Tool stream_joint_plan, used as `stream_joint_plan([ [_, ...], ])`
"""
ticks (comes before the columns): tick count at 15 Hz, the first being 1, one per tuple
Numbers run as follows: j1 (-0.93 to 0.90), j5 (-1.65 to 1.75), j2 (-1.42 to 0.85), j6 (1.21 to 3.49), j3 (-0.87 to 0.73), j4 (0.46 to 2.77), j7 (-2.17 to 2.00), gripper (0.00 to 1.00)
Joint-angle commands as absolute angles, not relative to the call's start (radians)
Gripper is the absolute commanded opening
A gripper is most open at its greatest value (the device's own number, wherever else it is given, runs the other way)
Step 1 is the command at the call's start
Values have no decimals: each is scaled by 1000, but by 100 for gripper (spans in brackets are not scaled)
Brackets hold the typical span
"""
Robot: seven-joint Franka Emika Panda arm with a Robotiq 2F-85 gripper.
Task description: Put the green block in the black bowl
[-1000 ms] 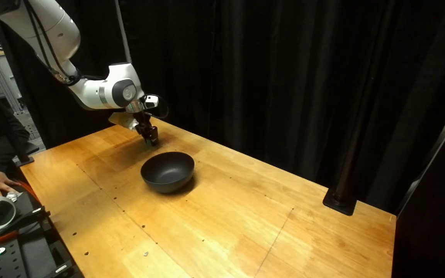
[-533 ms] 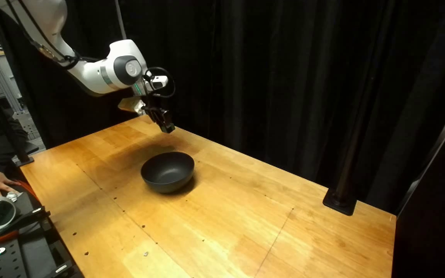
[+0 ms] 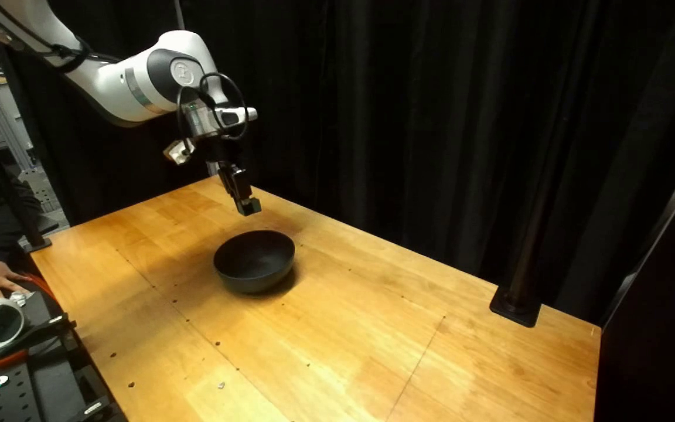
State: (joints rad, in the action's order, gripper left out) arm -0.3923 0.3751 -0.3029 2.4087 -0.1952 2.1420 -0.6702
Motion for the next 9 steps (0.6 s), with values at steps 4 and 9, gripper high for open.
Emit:
stream_joint_plan([
  [4,-321,587,-115,2442,-140,2311,-924,98],
  [9,-242,290,69,2298,20,2324,-606,100],
])
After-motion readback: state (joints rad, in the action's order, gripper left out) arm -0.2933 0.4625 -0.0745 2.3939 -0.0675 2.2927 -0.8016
